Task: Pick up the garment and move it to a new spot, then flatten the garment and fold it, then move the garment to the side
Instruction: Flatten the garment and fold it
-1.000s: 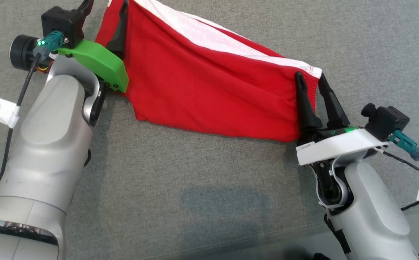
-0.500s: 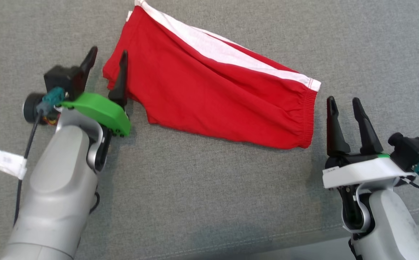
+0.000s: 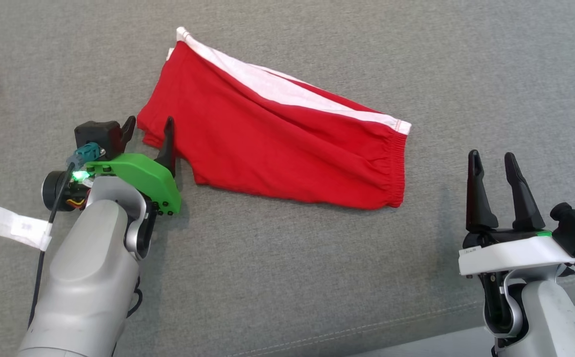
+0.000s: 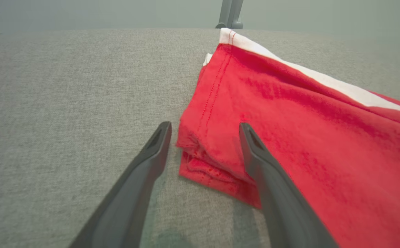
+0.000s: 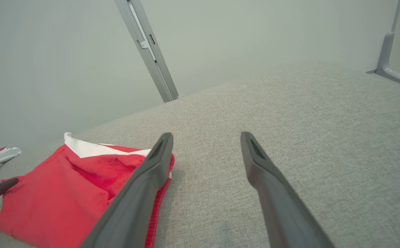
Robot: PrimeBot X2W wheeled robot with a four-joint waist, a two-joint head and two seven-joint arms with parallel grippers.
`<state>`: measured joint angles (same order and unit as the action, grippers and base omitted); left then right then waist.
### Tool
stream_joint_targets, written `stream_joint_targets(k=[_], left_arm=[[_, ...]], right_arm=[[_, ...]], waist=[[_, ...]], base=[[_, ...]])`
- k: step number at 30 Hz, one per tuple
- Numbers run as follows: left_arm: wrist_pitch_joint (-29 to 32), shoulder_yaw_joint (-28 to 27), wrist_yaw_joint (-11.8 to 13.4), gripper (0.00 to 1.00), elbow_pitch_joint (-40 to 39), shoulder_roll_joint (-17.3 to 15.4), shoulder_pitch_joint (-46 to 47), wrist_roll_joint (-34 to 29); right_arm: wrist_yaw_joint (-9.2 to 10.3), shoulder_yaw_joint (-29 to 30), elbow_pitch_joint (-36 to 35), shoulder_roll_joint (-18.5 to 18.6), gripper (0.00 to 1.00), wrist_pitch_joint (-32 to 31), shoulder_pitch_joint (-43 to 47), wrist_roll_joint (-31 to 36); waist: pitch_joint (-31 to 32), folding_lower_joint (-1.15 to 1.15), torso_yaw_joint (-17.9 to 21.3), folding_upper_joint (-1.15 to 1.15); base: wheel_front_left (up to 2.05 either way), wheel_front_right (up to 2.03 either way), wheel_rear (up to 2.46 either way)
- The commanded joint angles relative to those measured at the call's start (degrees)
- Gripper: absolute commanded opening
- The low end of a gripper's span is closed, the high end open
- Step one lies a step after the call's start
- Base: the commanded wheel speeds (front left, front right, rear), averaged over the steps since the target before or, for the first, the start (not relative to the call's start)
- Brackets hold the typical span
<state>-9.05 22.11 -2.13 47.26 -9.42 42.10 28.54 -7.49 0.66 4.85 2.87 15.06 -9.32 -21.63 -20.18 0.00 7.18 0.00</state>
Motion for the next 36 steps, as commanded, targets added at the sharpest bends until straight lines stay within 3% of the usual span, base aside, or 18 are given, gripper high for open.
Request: stream_joint_targets(k=[1,9,10,12,13,19,25,36], left_arm=[[0.6,-0.1,0.4,1.00,0.6,-0.3,0.3,0.3],[6.3,-0.5,3.3,1.00,5.3,-0.7,1.0,1.5],[7.0,-0.4,3.4,0.60,5.8,-0.5,0.6,1.8],[8.2,0.0,2.9,0.08,6.4,-0.1,0.1,2.1],[8.8,0.1,2.4,0.00,6.6,0.3,-0.3,2.5],[9.1,0.3,1.0,0.00,6.5,1.3,-1.5,3.6],[4.7,0.2,0.5,0.00,4.4,1.9,-3.5,4.0],[-3.7,0.9,1.7,0.00,-5.7,3.8,-18.1,5.0]], right_arm=[[0.00,-0.1,-0.2,0.0,1.00,0.2,0.6,-0.6],[0.00,-0.2,-0.3,0.1,1.00,0.2,0.6,-1.4],[0.00,-0.2,-0.4,0.1,1.00,0.2,0.7,-1.3],[0.00,-0.1,-0.5,0.1,1.00,0.2,0.9,-1.3],[0.00,-0.1,-0.5,0.1,1.00,0.2,1.0,-1.4],[0.00,-0.6,-0.3,0.1,1.00,0.2,1.0,-1.5],[0.00,-0.2,0.1,0.1,1.00,0.2,2.2,-0.8],[0.00,0.8,3.3,0.1,1.00,0.2,5.8,0.7]], waist=[[0.6,0.00,1.1,0.00],[0.6,0.00,2.6,0.00],[0.6,0.00,2.6,0.00],[0.8,0.00,2.4,0.00],[1.1,0.00,2.3,0.00],[2.3,0.00,1.7,0.00],[5.1,0.00,0.3,0.00],[12.1,0.00,-5.4,0.00]], base=[[0.00,0.00,0.00],[0.00,0.00,0.00],[0.00,0.00,0.00],[0.00,0.00,0.00],[0.00,0.00,0.00],[0.00,0.00,0.00],[0.00,0.00,0.00],[0.00,0.00,0.00]])
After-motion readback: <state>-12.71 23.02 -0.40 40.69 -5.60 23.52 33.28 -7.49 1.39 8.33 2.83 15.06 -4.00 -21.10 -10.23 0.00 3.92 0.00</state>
